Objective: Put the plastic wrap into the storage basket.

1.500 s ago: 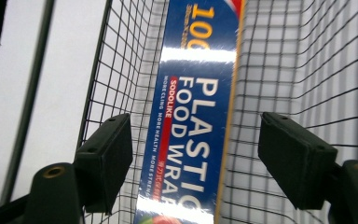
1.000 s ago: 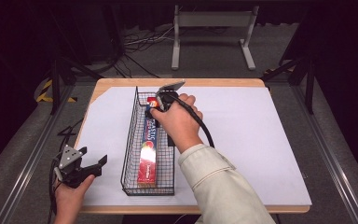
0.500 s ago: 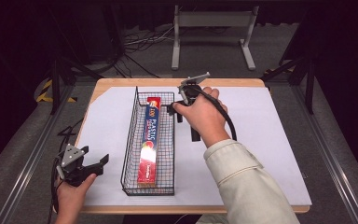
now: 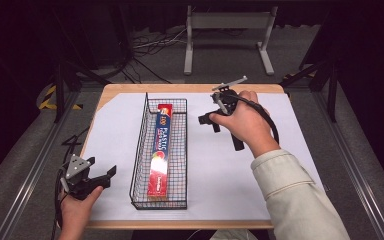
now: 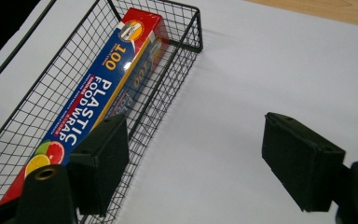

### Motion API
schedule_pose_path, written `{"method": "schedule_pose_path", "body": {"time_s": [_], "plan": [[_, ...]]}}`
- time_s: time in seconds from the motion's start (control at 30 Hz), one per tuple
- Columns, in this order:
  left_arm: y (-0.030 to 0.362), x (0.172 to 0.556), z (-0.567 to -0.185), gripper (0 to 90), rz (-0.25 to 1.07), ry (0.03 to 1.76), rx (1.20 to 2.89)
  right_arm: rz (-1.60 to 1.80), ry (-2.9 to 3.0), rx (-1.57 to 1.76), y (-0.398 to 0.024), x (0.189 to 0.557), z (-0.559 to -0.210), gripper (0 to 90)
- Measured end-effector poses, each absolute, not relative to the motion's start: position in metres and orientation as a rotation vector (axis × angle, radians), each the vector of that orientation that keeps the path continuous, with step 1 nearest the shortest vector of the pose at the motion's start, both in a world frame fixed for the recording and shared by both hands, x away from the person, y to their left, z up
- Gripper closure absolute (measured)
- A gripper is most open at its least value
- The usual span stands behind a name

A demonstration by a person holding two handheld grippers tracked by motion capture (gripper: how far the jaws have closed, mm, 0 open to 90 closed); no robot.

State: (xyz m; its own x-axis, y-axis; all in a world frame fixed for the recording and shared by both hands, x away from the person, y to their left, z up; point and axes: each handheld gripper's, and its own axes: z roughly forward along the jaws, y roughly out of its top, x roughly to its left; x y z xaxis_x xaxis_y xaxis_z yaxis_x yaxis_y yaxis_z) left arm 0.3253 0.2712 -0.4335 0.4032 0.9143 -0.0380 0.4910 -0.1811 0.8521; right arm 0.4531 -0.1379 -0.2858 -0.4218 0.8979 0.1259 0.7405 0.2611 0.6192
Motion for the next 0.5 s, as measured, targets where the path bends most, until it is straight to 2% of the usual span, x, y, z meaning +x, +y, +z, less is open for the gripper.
{"method": "schedule_pose_path", "body": {"time_s": [0.5], "plan": [[0.278, 0.327, -0.434, 18.0, 0.606, 1.192, 1.819, 1.021, 2.235, 1.411, -0.203, 0.437, -0.294, 22.4]]}}
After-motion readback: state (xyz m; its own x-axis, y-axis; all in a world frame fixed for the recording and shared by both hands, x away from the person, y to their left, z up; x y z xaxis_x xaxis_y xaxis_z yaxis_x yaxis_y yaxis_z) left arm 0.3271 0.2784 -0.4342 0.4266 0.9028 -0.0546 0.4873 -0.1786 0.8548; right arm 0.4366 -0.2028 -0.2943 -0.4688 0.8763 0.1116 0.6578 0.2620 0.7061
